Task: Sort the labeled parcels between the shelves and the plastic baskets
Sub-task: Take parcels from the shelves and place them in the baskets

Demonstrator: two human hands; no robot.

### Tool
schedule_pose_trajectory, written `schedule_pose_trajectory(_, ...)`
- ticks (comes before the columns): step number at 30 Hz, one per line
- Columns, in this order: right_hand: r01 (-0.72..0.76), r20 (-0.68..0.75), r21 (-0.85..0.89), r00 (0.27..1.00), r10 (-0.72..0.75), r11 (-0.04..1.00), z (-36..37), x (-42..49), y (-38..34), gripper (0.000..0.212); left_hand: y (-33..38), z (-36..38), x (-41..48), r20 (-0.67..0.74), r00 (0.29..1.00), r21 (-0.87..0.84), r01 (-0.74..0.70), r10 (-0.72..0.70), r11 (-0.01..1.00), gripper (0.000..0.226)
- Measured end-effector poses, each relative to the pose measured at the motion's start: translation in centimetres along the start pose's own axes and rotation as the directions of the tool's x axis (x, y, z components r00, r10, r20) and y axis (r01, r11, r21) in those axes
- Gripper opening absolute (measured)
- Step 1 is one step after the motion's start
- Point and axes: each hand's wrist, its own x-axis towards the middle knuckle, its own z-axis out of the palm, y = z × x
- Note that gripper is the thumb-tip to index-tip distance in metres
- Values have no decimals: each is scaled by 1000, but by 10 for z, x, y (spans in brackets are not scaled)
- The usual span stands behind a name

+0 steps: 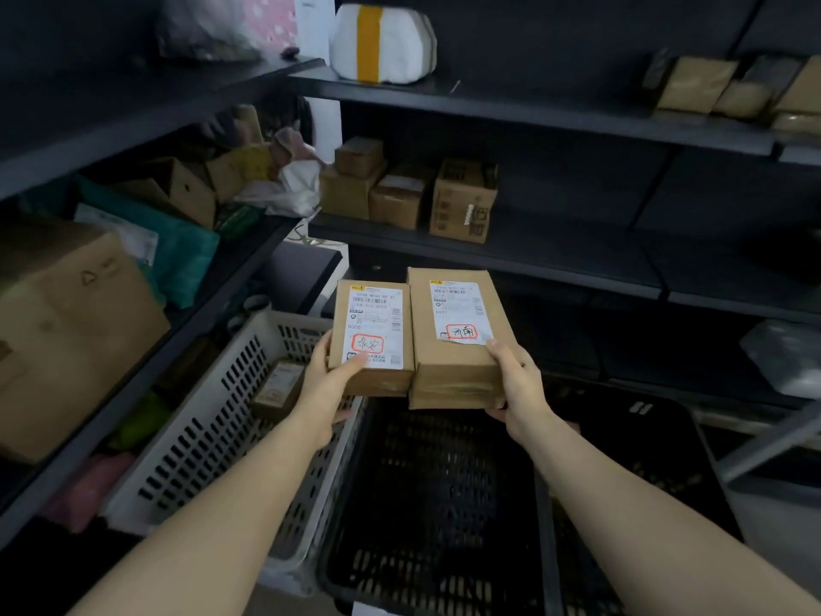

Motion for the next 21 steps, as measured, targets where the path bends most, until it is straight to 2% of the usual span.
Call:
schedule_pose_trajectory(4, -46, 16, -53, 999, 47, 998, 14, 31, 10, 46, -15, -1, 30, -64, 997, -62, 47, -51, 997, 56)
schedule_pose_trajectory(10, -60, 28, -126, 998, 64, 990, 47, 59, 21, 46, -30, -20, 69, -95, 988, -134, 108, -122, 985, 59)
schedule_pose_trajectory(14, -94, 87, -164, 990, 109, 982, 86, 70, 23, 33, -25, -47, 97, -174, 976, -138, 107, -130, 985, 46)
schedule_pose_trajectory(17, -146, 77, -194, 984, 163, 970, 126, 79, 41, 36, -22, -79, 122, -268, 962, -42, 46, -56, 998, 40)
schedule_pose_trajectory(19, -156, 53, -228, 984, 172, 961, 159, 82, 62, 48, -26, -107, 141, -366, 931, 89, 46, -10, 995, 50)
schedule_pose_trajectory(21, -150, -1, -292, 988, 156, 945, 193, 87, 84, 67, -31, -133, 155, -444, 896, 279, 118, 19, 953, 65)
